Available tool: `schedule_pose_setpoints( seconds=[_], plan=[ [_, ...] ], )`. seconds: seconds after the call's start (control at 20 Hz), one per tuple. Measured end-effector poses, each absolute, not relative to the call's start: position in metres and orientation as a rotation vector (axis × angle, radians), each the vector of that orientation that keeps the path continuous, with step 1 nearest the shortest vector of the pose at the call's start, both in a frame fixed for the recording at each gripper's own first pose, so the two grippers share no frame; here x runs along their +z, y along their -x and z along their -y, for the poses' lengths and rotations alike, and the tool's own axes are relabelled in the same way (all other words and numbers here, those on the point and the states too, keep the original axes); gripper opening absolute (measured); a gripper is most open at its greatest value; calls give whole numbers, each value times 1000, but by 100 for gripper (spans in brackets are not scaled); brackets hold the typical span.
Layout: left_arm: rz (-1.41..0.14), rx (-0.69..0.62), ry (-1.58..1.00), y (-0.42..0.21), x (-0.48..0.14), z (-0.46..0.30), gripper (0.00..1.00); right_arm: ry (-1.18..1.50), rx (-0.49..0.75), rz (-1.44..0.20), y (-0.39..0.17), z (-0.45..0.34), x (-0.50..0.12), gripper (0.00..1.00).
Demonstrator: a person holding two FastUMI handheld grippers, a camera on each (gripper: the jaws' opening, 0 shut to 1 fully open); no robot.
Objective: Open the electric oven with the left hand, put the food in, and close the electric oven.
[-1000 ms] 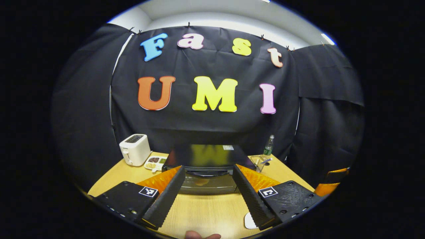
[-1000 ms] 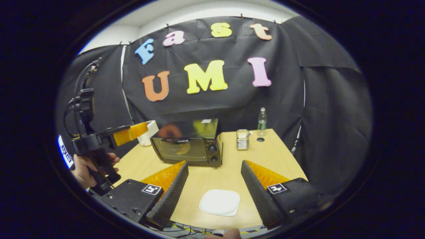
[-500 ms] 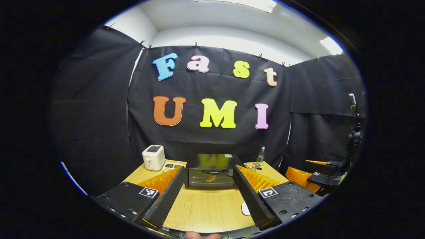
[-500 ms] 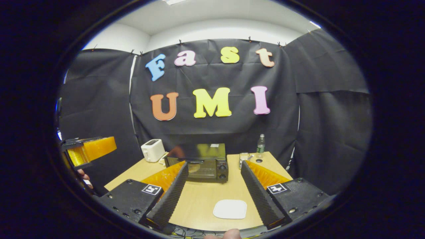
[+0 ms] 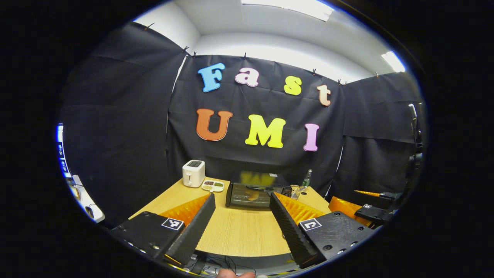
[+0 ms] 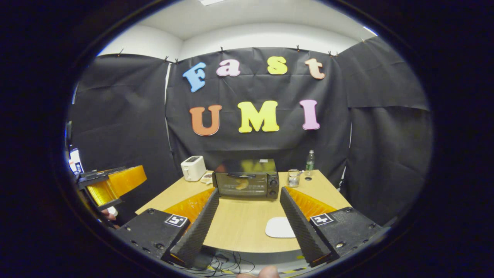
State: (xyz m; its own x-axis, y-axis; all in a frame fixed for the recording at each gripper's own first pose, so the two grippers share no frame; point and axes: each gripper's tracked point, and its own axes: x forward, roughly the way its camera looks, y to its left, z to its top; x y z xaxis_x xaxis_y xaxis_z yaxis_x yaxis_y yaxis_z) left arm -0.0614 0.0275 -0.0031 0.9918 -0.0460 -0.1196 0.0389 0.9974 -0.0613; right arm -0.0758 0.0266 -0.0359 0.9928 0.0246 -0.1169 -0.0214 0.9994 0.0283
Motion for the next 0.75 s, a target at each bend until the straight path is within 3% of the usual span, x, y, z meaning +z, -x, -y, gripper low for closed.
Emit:
schedule_pose_setpoints(
  seconds=[0.75],
  plan=[
    [-126,-39,50,79,-5,-7,93,-28,43,-93,96,-10,-31,97]
  ],
)
